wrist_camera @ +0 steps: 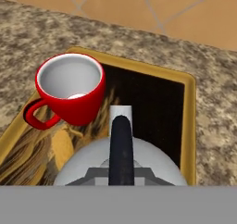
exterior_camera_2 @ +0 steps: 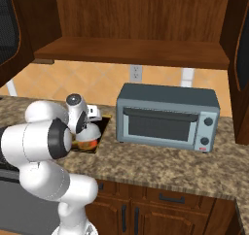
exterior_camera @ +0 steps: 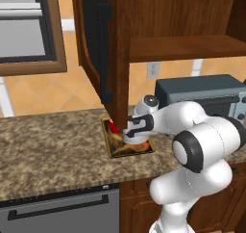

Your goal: Pick the kettle from the counter and place it on the tray. Then pick the mug from the cabinet and place it on the tray. Then close the cabinet doors.

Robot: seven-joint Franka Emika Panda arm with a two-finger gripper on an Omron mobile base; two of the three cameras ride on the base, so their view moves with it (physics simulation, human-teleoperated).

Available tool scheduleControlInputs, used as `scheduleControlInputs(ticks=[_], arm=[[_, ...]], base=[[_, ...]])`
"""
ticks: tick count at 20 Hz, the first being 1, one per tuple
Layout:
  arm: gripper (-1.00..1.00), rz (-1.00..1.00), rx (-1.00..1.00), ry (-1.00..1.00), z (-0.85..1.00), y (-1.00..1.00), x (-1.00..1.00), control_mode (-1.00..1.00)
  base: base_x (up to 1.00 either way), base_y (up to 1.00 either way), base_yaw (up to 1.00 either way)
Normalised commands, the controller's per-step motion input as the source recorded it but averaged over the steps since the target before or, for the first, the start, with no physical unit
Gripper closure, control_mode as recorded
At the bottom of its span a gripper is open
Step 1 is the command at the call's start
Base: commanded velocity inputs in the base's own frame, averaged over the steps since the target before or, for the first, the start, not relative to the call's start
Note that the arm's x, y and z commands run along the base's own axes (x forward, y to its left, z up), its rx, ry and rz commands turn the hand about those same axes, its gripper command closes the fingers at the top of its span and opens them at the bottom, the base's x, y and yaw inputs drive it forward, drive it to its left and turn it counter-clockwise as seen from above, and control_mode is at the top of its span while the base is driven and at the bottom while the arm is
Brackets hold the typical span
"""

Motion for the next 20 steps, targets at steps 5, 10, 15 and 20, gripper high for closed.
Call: scheduleControlInputs(ticks=[5, 10, 15, 20], arm=[[-1.00, 0.01, 0.00, 0.00, -0.34, -0.02, -0.08, -1.00], [-1.00, 0.00, 0.00, 0.00, -0.06, -0.05, -0.31, -1.00], [-1.00, 0.00, 0.00, 0.00, 0.01, 0.00, -0.36, -1.00], [-1.00, 0.00, 0.00, -0.02, 0.36, -0.01, -0.44, -1.00]], base=[[0.00, 0.00, 0.00], [0.00, 0.00, 0.00], [0.00, 0.00, 0.00], [0.00, 0.00, 0.00]])
